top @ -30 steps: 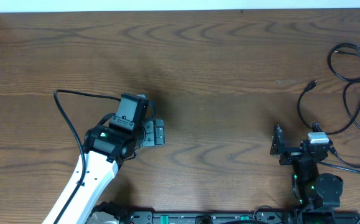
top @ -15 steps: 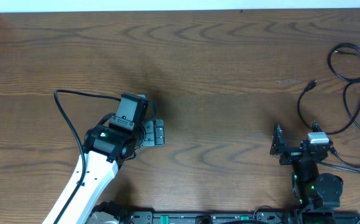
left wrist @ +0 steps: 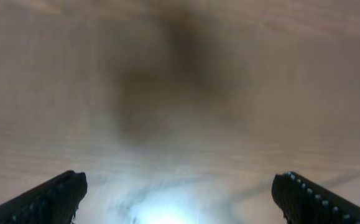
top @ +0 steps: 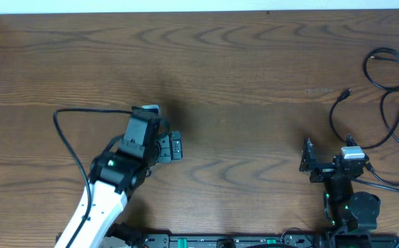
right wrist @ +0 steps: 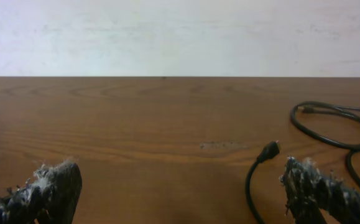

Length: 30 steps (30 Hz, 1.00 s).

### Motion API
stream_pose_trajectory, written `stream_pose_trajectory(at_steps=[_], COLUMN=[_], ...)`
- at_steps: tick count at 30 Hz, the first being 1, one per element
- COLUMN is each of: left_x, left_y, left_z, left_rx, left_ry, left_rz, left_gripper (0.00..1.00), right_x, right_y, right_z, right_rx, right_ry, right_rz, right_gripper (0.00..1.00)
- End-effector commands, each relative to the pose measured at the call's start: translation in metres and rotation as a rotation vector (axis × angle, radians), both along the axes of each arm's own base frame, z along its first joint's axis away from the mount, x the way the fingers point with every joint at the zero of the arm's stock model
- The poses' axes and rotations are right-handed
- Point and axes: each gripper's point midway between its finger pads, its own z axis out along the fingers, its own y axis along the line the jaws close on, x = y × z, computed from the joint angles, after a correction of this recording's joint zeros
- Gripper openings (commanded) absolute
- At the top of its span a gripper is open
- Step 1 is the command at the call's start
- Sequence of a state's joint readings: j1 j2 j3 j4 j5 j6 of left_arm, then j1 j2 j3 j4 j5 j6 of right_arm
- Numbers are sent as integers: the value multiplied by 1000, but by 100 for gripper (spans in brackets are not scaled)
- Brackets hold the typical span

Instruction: Untangle cables

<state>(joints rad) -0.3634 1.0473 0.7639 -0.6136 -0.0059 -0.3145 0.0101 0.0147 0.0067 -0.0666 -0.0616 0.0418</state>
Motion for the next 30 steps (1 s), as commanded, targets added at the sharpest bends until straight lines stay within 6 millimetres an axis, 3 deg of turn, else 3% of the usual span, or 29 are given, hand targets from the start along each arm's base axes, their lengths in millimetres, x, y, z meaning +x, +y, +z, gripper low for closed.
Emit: stream_pose_trajectory(at_steps=[1, 14, 24, 30], left_x=[-1, -4, -5, -5], left_y=[4, 17, 32, 31], left_z=[-4, -1, -18, -4], left_rx=[-24, -153, -193, -221], left_ry=[-79, -468, -631, -725], left_rz=[14, 50, 100, 94], left_gripper=[100, 100, 100, 100], right_x=[0, 0, 0, 0], right_y=[-1, -1, -1, -1], right_z=[0, 0, 0, 0], right_rx=[9, 8, 8, 9], right_ry=[-2, -2, -2, -2], right_rz=[-7, -7, -7, -7], right_gripper=[99, 99, 99, 99])
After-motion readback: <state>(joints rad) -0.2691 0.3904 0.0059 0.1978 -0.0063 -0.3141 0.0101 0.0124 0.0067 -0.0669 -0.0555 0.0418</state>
